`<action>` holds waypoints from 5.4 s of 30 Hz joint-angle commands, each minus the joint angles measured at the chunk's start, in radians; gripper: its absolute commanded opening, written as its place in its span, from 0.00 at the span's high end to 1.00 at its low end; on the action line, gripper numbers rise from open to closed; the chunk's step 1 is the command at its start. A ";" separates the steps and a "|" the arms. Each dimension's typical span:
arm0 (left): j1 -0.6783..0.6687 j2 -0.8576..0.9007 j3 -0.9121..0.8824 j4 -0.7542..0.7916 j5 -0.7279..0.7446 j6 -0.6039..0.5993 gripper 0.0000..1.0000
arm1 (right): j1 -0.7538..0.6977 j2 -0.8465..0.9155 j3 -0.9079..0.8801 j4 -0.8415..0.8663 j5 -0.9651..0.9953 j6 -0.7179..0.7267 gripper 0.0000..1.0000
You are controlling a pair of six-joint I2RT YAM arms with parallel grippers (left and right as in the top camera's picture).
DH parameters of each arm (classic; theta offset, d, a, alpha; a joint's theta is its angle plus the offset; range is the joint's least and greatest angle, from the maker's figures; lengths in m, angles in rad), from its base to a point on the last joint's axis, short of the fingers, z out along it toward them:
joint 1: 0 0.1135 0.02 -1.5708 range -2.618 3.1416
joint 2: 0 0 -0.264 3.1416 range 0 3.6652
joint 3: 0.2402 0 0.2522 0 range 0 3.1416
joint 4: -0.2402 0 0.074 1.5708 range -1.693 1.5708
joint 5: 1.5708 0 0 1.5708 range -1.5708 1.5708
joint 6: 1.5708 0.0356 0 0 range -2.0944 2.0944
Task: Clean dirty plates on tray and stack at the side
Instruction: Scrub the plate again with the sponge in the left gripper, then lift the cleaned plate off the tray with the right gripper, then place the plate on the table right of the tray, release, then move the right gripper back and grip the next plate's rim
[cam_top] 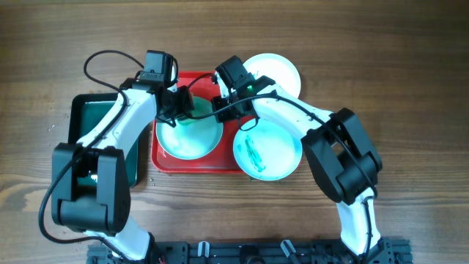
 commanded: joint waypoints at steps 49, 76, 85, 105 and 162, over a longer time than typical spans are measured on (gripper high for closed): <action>0.200 -0.190 0.124 -0.159 -0.066 -0.184 0.96 | 0.388 -0.420 0.011 -0.247 1.194 -0.095 0.96; 0.199 -0.190 0.124 -0.159 -0.066 -0.184 0.96 | -0.892 -0.523 -0.505 -0.074 0.204 0.071 0.96; 0.199 -0.190 0.124 -0.159 -0.066 -0.184 0.96 | -0.877 -0.573 -0.426 -0.171 0.115 -0.039 0.62; 0.199 -0.190 0.124 -0.159 -0.066 -0.184 0.96 | -0.424 -0.591 -0.561 -0.408 0.028 -0.199 0.65; 0.199 -0.190 0.124 -0.164 -0.066 -0.183 0.96 | 0.080 -0.219 -0.163 -0.006 0.141 0.068 0.82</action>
